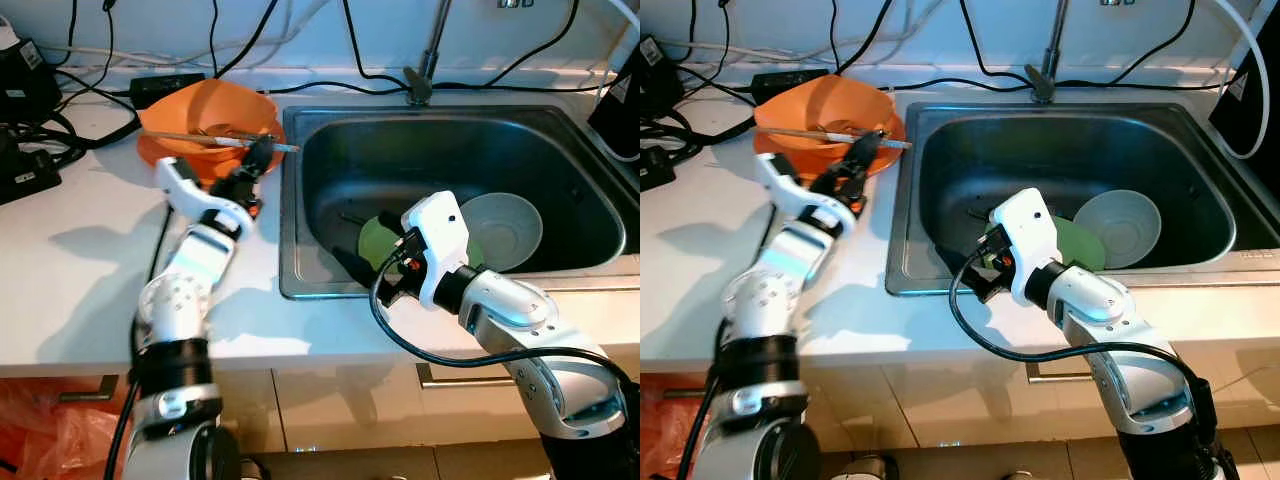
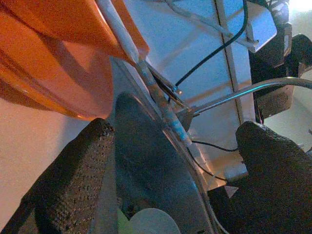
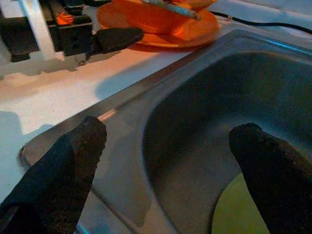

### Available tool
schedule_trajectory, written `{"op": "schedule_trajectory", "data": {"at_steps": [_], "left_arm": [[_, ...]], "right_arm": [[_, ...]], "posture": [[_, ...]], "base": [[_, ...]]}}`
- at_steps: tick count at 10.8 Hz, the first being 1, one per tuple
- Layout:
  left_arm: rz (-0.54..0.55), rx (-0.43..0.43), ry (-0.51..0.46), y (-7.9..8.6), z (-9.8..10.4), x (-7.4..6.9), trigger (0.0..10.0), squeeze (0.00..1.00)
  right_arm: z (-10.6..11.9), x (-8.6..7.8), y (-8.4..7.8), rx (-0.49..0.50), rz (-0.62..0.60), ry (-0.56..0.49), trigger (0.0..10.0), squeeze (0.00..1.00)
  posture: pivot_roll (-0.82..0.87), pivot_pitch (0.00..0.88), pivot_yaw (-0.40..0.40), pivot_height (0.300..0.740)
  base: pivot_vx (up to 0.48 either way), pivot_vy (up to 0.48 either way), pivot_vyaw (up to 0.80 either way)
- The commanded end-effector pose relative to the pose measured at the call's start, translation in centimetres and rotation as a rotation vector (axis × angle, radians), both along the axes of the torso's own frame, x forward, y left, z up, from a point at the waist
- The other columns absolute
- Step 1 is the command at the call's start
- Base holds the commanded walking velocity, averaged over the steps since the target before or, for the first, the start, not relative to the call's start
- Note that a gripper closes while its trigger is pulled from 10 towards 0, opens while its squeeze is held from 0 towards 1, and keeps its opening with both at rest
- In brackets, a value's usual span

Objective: Kitchen organization

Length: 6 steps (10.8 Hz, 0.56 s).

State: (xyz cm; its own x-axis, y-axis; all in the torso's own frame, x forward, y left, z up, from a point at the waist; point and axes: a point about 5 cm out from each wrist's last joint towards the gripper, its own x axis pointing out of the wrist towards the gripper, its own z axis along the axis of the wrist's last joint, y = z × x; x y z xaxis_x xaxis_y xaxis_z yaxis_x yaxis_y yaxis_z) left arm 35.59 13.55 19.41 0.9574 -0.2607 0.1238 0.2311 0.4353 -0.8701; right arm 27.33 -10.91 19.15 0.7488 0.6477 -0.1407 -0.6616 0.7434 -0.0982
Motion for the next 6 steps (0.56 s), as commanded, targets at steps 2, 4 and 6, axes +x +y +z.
{"op": "schedule_trajectory", "data": {"at_steps": [2, 4, 6], "left_arm": [[-0.02, -0.011, -0.019, -0.9, 0.4, 1.0, 10.0, 0.0], [-0.009, -0.033, -0.013, -1.1, 0.2, 1.6, 10.0, 0.0], [-0.003, -0.051, -0.015, -1.2, 0.3, 2.3, 10.0, 0.0]], "right_arm": [[0.3, -0.7, 0.0, 0.006, -0.002, -0.01, 10.0, 0.0], [0.3, -0.8, 0.1, 0.007, -0.001, -0.006, 10.0, 0.0], [0.3, -1.0, -0.1, 0.004, -0.013, -0.005, 10.0, 0.0]], "posture": [[-0.04, 0.115, 0.021, 0.74], [-0.05, 0.116, 0.02, 0.74], [-0.06, 0.123, 0.025, 0.74]], "base": [[0.0, 0.0, 0.0], [0.0, 0.0, 0.0], [0.0, 0.0, 0.0]]}}
